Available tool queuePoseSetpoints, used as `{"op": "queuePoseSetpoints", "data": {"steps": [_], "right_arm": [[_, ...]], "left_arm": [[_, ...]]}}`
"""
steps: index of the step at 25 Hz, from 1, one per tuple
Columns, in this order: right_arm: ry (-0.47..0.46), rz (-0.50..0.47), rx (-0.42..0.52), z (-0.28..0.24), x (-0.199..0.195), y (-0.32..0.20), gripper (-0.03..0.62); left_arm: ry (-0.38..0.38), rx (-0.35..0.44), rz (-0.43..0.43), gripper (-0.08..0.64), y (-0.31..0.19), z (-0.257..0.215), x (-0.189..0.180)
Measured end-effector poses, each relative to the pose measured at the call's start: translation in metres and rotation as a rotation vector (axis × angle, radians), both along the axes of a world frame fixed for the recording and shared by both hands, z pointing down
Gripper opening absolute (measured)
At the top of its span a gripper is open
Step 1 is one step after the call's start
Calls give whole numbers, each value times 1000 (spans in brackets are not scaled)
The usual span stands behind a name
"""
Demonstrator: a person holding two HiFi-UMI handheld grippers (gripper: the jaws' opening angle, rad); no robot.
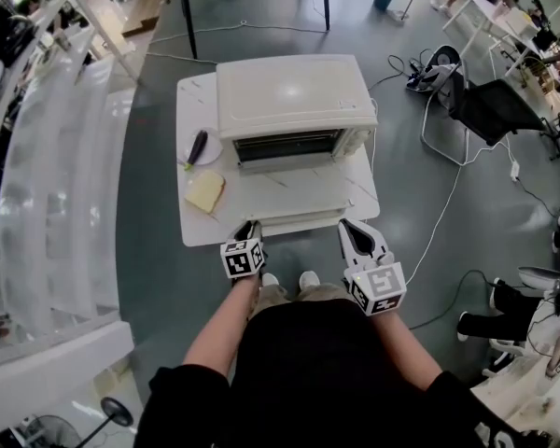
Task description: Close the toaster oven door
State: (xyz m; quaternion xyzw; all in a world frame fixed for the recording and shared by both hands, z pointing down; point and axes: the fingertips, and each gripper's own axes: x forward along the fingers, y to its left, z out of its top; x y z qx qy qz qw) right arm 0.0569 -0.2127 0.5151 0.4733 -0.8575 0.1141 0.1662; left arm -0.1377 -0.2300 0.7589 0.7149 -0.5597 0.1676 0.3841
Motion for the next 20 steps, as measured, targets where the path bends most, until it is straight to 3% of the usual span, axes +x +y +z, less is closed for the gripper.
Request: {"op": "queuePoseSetpoints", "data": {"steps": [12,20], "right_arm": [[-8,-2,23,-8,1,-6,21],[-6,8,39,-13,5,-12,21]], "left_arm": [[25,42,-20,89,-10,-28,0],[-3,21,-9,86,-17,-39,0]]}}
